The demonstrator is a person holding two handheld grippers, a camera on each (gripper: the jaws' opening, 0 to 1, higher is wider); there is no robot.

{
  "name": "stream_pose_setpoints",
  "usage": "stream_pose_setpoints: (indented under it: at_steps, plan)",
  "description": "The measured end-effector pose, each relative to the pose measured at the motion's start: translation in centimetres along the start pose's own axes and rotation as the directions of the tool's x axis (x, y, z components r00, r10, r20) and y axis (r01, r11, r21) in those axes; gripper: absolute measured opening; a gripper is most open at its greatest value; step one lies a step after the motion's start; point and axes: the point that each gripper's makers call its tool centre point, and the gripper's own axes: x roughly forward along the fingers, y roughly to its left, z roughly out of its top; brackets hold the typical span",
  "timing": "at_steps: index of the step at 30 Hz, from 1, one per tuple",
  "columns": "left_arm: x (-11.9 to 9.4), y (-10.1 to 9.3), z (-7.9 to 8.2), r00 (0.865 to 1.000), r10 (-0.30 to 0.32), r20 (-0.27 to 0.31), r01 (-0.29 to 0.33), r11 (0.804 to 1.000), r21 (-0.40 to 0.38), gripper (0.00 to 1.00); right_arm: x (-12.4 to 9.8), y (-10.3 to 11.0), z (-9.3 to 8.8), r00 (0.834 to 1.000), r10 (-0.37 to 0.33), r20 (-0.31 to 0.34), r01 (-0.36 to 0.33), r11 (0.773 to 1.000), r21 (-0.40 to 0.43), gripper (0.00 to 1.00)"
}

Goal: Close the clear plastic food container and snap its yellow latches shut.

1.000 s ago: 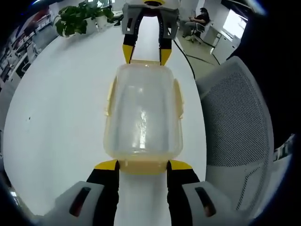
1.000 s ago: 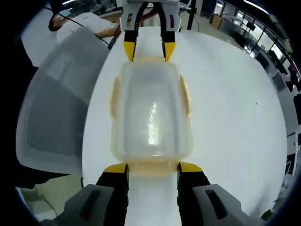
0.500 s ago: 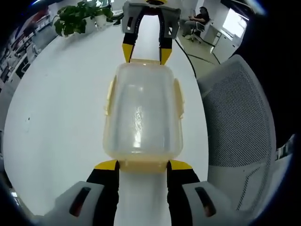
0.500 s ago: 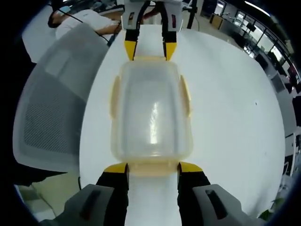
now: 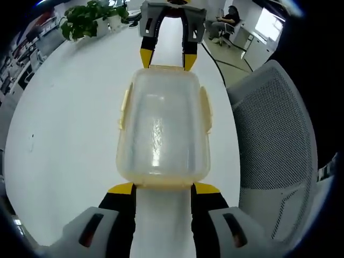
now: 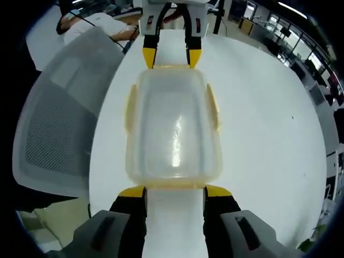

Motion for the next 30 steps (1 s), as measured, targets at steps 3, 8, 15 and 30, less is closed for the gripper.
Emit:
stream_pose_setpoints:
  at_steps: [3, 8, 15, 30]
  plan:
    - [0.0, 0.0, 0.0, 1.0, 0.007, -0.007, -0.007, 1.0, -0.001, 0.4, 0.0, 0.0, 0.0, 1.0, -0.006, 0.002, 0.006, 1.0, -0.014, 0.4]
    - [-0.3, -0.1, -0.1, 1.0, 0.008, -0.008, -0.008, 1.0, -0.011, 0.4, -0.1, 0.1, -0.8, 1.0, 0.0, -0.029, -0.001, 1.0, -0.022, 0.32]
    - [-0.8, 0.3, -1.0, 1.0, 0.015, -0.02, -0.016, 0.999, -0.048, 0.38, -1.2, -0.1, -0.4, 0.999, -0.003, 0.054, -0.002, 0.996, 0.094, 0.37]
    - [-1.9, -0.4, -1.2, 0.998, 0.049, 0.045, -0.033, 0.954, -0.299, 0.36, -2.1, 0.3, 0.2, 0.985, 0.008, 0.173, -0.066, 0.94, 0.334, 0.39]
